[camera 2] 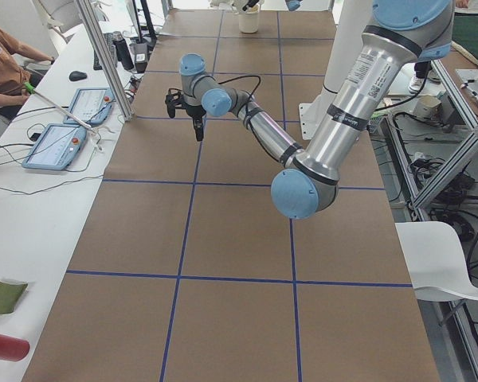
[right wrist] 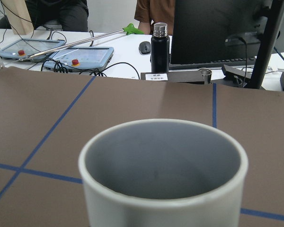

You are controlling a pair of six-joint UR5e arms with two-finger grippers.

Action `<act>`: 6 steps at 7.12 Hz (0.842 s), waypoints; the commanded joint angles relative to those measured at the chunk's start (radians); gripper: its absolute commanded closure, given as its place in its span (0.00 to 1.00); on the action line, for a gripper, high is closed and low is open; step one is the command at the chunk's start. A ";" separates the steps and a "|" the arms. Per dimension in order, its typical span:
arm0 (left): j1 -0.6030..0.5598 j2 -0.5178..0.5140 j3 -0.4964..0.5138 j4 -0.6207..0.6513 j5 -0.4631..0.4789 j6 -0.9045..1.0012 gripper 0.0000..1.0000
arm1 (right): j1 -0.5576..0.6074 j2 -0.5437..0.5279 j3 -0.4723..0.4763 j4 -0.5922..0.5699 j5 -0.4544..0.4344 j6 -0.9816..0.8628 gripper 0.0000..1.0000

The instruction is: Left arm hands cup to right arm to dump lemon

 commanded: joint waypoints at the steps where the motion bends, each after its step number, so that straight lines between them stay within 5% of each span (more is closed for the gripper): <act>1: -0.025 0.033 -0.020 0.001 -0.003 0.044 0.00 | 0.036 0.007 -0.138 0.224 0.072 0.215 0.88; 3: -0.025 0.039 -0.022 0.001 0.000 0.042 0.00 | 0.036 0.027 -0.348 0.482 0.084 0.367 0.88; 6: -0.024 0.039 -0.029 0.001 0.001 0.033 0.00 | 0.078 0.063 -0.411 0.512 0.087 0.547 0.88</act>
